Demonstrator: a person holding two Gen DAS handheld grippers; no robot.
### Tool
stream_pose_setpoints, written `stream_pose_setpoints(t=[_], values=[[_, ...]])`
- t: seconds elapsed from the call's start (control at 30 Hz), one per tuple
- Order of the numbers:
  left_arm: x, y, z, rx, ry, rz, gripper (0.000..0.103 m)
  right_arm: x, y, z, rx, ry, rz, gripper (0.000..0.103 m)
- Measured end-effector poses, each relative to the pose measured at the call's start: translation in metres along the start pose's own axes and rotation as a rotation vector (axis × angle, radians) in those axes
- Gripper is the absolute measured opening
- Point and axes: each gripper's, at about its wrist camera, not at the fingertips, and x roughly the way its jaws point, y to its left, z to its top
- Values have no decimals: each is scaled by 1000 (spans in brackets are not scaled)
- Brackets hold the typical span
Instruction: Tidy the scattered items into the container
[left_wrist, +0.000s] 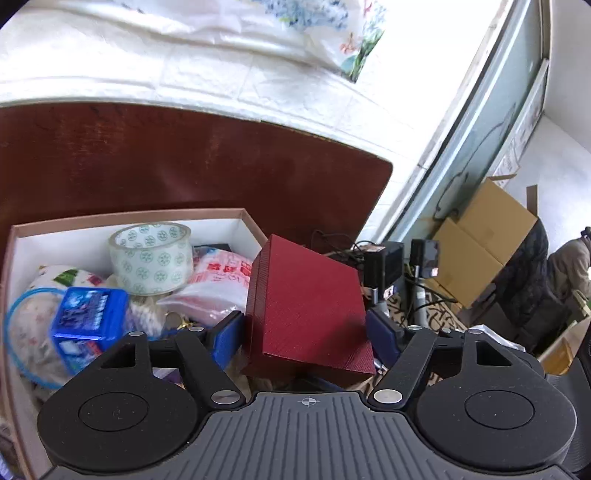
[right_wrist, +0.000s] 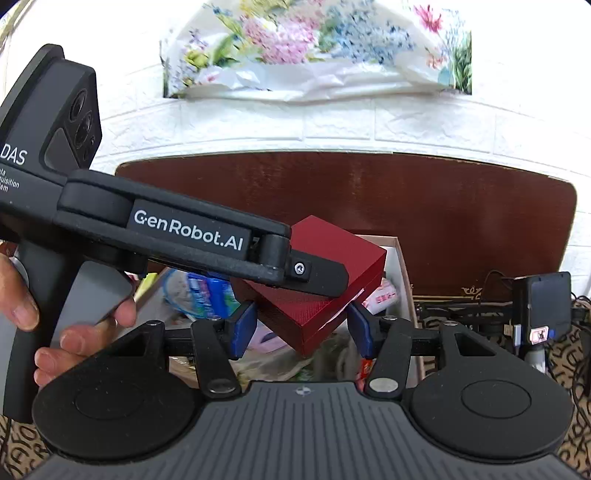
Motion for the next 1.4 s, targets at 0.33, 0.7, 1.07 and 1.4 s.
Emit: stream_pose_setpoints(t=[0.33, 0.7, 1.07, 1.4], values=[[22, 20, -12, -35, 60, -20, 92, 15, -26, -16, 45, 39, -123, 59], [4, 24, -21, -16, 43, 32, 98, 34, -22, -26, 103, 134, -94, 48], [-35, 19, -41, 22, 19, 54, 103, 9, -1, -29, 112, 58, -142, 97], [-126, 12, -103, -1, -57, 119, 103, -34, 86, -40, -44, 13, -71, 102]])
